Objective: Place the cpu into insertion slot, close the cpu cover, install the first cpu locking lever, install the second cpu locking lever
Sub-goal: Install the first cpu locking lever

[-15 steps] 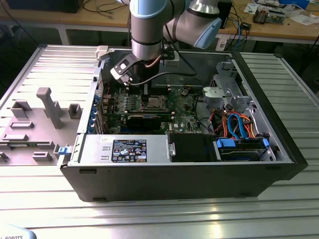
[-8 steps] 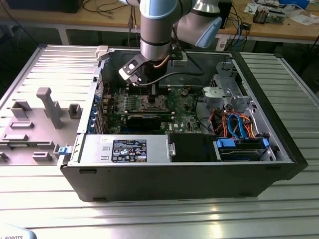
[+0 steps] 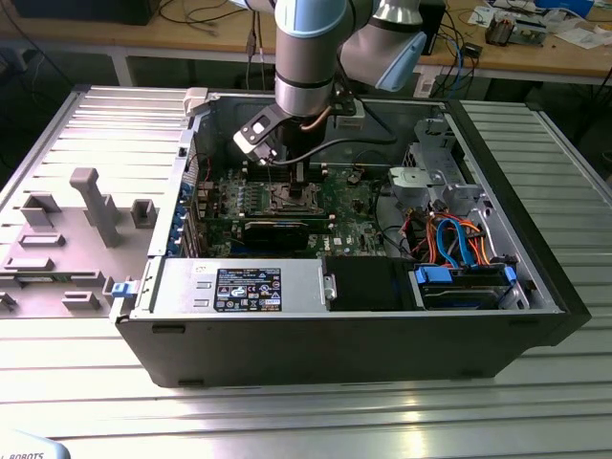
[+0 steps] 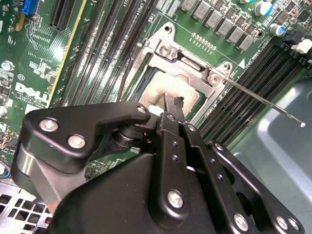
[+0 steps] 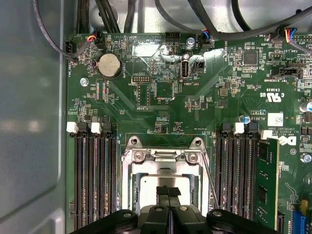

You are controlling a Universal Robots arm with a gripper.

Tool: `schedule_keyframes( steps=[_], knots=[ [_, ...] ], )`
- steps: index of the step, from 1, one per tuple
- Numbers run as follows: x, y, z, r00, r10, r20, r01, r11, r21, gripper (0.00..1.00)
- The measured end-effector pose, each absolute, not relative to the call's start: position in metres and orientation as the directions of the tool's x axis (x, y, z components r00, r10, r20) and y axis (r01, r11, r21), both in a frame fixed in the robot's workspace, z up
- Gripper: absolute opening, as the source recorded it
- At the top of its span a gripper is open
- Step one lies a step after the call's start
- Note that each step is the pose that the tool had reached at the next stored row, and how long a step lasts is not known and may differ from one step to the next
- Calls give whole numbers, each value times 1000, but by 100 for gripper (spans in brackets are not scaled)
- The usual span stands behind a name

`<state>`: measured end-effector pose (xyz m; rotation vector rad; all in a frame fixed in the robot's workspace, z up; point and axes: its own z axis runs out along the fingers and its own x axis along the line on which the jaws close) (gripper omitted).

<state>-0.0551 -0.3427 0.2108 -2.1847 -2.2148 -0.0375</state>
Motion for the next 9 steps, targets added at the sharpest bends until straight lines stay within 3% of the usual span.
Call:
schedule_keyframes(
  steps=[9],
  knots=[
    [-55, -343, 213, -14, 999, 39, 1000, 14, -4, 11]
  ],
)
